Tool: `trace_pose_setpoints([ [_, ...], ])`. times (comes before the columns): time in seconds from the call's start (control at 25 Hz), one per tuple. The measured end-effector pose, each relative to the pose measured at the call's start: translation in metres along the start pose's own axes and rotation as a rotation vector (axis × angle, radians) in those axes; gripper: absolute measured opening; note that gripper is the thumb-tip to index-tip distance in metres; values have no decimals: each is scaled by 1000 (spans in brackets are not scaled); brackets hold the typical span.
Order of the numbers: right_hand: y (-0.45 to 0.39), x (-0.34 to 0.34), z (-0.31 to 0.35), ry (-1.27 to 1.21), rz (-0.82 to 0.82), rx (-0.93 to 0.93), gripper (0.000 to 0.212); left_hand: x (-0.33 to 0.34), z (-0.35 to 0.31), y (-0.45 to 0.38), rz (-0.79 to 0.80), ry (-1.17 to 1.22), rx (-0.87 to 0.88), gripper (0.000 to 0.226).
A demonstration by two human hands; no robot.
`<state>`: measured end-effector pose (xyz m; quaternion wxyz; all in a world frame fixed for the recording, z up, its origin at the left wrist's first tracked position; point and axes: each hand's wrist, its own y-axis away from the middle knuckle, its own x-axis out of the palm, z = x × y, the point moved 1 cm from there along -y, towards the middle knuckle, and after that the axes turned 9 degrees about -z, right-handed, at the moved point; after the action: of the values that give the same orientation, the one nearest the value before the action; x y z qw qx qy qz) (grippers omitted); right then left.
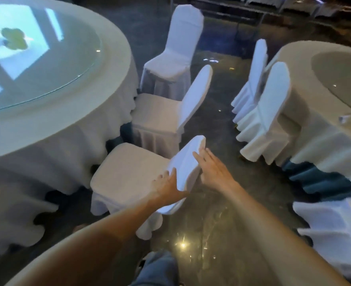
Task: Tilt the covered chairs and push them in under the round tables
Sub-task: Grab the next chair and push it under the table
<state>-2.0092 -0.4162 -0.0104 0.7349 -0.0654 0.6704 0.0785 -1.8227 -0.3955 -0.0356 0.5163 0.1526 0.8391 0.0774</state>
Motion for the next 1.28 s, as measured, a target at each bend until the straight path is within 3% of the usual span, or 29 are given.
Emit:
trace_pose_setpoints([
  [0.12, -32, 20, -34, 56, 69, -149, 80, 26, -27, -18, 51, 16, -78, 93],
  [0.24, -62, 40, -53, 129, 132, -300, 73, 49, -38, -35, 62, -21, -118, 72],
  [0.36, -95, 57, -63, 179, 170, -479, 51, 60, -42, -51, 82, 26, -198, 71],
  [0.56, -146, 72, -77, 209, 89, -703, 17, 57, -51, -73, 41, 19, -312, 61],
  [0.76, -224, 71, -74, 170, 39, -891, 11, 33, -53, -122, -110, 144, -522, 64],
  [1.04, -319, 69, -51, 155, 183, -1016, 14, 13, -38, -186, -308, 342, -863, 71],
  [1.28, -386, 70, -9, 146, 170, -1110, 20, -9, 0, -237, -448, 252, -1001, 60],
])
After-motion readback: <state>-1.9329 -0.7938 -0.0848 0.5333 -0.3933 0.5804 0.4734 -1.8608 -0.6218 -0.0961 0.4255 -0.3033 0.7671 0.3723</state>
